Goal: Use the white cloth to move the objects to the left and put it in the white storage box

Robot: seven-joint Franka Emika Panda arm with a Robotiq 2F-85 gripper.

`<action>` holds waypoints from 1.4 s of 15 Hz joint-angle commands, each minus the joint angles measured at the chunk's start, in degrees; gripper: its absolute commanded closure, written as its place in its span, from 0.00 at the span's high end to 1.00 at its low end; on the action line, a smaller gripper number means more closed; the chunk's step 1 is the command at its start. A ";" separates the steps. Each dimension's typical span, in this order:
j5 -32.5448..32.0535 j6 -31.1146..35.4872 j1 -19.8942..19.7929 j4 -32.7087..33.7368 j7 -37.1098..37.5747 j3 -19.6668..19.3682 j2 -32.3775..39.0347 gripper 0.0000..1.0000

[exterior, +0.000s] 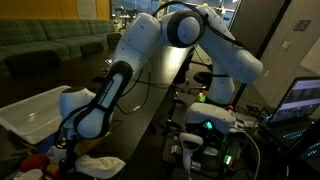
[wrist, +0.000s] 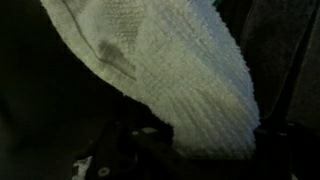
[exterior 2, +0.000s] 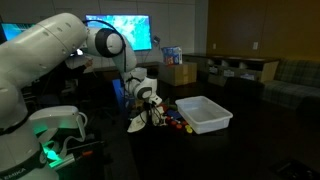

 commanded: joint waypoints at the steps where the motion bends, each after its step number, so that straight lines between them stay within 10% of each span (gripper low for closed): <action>1: 1.68 1.84 0.81 2.53 0.02 1.38 0.52 0.09; 12: -0.33 4.03 -2.56 -7.20 -7.17 0.90 -7.28 0.09; 21: -1.45 3.28 -18.30 -29.48 -27.76 2.23 -18.20 0.09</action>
